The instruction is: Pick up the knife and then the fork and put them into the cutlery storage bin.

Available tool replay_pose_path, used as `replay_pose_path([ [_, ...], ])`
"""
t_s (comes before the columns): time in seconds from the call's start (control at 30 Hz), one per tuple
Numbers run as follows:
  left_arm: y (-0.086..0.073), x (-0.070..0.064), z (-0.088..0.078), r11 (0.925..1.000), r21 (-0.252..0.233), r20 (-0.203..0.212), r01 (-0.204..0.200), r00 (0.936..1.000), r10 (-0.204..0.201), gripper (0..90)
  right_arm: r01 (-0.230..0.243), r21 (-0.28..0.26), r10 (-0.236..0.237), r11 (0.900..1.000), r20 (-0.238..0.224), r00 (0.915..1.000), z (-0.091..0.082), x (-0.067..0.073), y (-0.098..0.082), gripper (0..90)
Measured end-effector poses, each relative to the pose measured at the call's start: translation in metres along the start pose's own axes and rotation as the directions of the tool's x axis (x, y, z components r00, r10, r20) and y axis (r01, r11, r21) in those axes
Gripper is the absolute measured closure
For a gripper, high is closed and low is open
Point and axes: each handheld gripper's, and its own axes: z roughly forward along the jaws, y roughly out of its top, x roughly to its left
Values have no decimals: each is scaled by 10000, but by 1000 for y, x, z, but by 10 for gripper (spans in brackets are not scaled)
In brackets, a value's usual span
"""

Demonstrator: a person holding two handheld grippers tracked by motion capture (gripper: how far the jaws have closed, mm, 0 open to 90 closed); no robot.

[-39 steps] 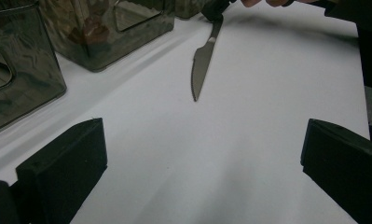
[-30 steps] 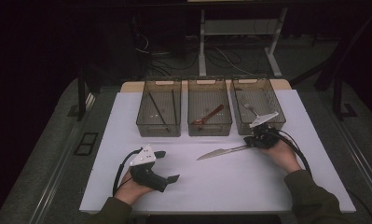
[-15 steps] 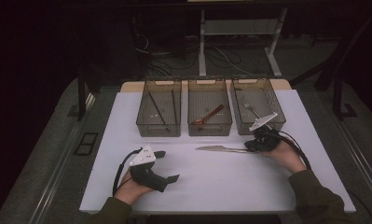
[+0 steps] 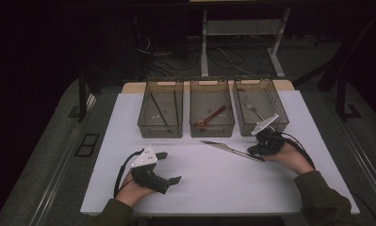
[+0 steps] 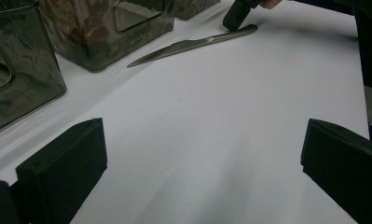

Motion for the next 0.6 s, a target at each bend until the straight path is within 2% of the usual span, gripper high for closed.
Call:
replay_pose_path([
  [0.03,0,0,0,10000,-3,2,-3,10000,3,0,9,20,-10,10000,56,10000,-1,0,0,888],
  [0.13,0,0,0,10000,8,7,-11,10000,11,0,-81,-62,80,9999,-56,10000,-8,-2,2,810],
  [0.27,0,1,1,10000,47,5,12,10000,-12,0,12,157,-9,9999,-158,9999,-19,0,10,705],
  [0.43,1,0,3,10000,45,47,-20,10000,20,0,937,938,-923,9912,-186,9956,-21,6,27,671],
  [0.47,1,0,3,10000,62,55,-30,10000,29,0,998,1047,-981,9895,-216,9949,-20,7,30,671],
  [0.5,1,0,3,10000,56,65,-22,10000,22,0,1257,1199,-1237,9848,-237,9920,-19,8,34,671],
  [0.6,1,0,3,10000,41,80,-28,10000,27,0,1639,1545,-1598,9743,-386,9864,-16,13,44,673],
])
